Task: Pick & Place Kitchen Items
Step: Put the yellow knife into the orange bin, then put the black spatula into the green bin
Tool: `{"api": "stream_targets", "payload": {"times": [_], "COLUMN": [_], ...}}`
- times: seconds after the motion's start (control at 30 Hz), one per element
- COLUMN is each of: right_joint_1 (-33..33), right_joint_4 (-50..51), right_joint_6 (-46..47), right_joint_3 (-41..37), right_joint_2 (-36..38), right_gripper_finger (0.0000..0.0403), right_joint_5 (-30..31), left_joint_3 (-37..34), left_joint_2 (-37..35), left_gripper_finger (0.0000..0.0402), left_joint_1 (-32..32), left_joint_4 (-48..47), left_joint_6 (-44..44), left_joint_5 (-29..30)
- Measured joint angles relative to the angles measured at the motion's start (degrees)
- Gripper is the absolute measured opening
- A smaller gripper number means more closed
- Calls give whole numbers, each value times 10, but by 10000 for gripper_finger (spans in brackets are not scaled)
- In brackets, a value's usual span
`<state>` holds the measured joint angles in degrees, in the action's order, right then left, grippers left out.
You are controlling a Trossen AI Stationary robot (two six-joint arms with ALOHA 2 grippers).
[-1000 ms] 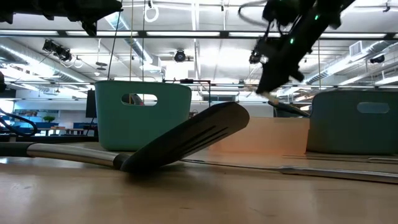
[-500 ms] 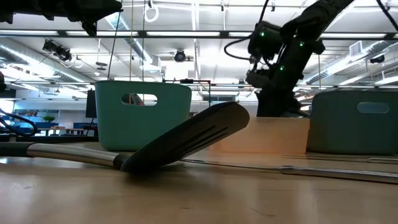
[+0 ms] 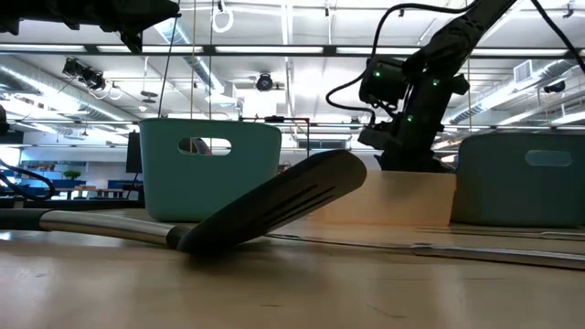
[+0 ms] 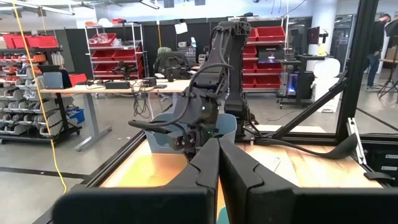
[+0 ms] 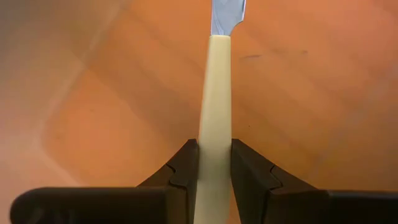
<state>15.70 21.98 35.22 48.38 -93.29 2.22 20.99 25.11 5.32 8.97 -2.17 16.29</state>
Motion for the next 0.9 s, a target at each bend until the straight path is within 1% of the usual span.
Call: {"api": "stream_targets", "payload": {"times": [0.3, 0.37, 0.5, 0.57, 0.77, 0.9], "right_joint_1": [1, 1, 1, 1, 1, -3], "right_joint_4": [1, 2, -2, -2, -18, -70], "right_joint_6": [-12, -13, -14, -15, -32, -73], "right_joint_3": [7, 11, 14, 14, 14, 14], "right_joint_2": [-3, -3, -4, -4, 1, 41], "right_gripper_finger": [79, 94, 136, 147, 154, 153], "right_joint_5": [-15, -19, -21, -20, -9, 25], "left_joint_3": [0, 0, 0, 0, 0, 0], "left_joint_2": [0, 0, 0, 0, 0, 0], "left_gripper_finger": [14, 14, 14, 14, 14, 14], "left_joint_1": [0, 0, 0, 0, 0, 0], "left_joint_4": [0, 0, 0, 0, 0, 0], "left_joint_6": [0, 0, 0, 0, 1, 4], "left_joint_5": [0, 0, 0, 0, 0, 0]}}
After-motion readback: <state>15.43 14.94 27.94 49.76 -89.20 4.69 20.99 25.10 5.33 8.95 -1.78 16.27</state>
